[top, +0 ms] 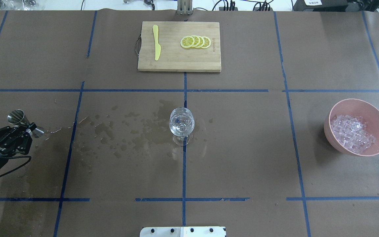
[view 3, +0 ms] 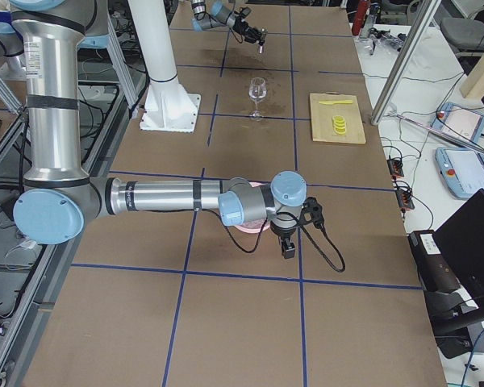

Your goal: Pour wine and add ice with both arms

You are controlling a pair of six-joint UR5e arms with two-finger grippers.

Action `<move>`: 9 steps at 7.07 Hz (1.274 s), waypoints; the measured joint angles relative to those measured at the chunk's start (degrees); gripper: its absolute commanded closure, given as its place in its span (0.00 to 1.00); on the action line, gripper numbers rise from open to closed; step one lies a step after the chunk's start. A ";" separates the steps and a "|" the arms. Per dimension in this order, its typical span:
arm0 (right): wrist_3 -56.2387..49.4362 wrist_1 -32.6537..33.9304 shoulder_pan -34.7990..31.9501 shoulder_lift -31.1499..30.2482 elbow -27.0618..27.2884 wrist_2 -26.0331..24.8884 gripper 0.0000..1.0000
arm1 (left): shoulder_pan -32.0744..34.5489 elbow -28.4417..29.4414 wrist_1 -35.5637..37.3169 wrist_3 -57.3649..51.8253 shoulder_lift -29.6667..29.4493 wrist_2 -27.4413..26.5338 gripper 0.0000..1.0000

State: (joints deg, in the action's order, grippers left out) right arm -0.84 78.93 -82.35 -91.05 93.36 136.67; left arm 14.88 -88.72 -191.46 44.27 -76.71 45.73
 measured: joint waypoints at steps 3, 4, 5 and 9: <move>0.02 0.00 0.00 0.00 0.12 0.06 0.00 | -0.98 2.31 0.12 0.21 -2.00 -0.03 1.00; 0.04 0.00 0.00 0.00 0.19 0.08 0.00 | -1.30 2.55 0.17 0.26 -2.25 0.02 0.93; 0.04 0.00 0.00 -0.02 0.18 0.08 0.00 | -1.68 2.95 0.33 0.28 -2.37 0.05 0.91; 0.05 0.00 0.00 -0.03 0.11 0.09 0.00 | -2.95 4.52 0.64 0.29 -3.23 0.30 0.88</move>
State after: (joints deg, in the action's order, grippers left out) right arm -0.79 78.93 -82.35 -91.08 93.47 136.76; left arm 11.93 -84.20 -190.82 44.56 -79.94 46.03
